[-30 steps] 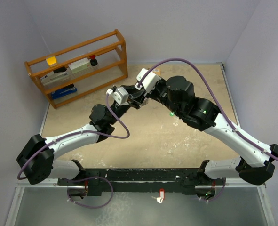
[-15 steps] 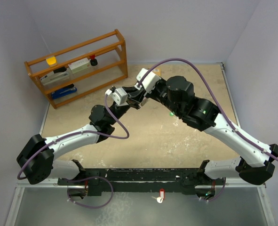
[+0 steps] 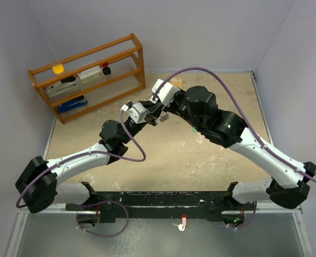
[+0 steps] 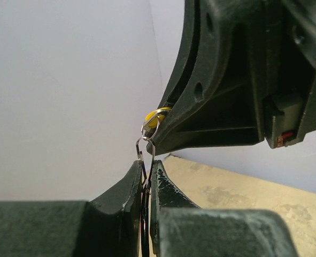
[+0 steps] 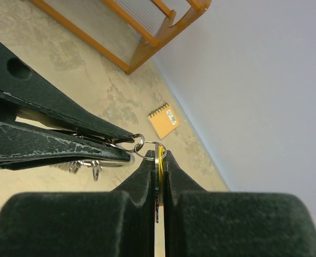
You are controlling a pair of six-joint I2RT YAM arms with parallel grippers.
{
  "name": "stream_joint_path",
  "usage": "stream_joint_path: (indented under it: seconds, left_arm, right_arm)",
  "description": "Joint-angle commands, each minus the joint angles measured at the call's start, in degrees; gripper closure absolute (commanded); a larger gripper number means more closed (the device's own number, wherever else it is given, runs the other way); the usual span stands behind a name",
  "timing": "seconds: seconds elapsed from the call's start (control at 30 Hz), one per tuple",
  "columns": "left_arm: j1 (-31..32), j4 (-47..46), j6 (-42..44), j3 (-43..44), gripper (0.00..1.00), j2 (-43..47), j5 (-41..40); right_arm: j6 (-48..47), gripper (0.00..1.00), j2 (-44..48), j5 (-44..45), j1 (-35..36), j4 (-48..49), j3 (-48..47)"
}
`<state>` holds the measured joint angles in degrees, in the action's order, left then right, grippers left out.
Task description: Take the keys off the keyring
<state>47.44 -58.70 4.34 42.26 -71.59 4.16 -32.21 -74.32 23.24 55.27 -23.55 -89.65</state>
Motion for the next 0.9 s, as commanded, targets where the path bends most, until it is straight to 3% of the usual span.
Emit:
stream_joint_path:
  seconds: [0.0,0.47,0.87]
  left_arm:
    - [0.02,5.28,7.53,-2.12,1.00,4.27,-2.28]
    - [0.02,32.06,20.31,1.96,1.00,13.08,9.52]
    - [0.02,36.78,21.08,5.69,1.00,11.47,17.75]
  right_arm:
    - [-3.20,1.00,0.28,4.17,-0.25,1.43,-6.47]
    - [-6.03,1.00,-4.42,1.88,-0.25,-9.71,-16.30]
    - [-5.94,1.00,-5.94,-3.54,-0.25,-13.51,-17.48]
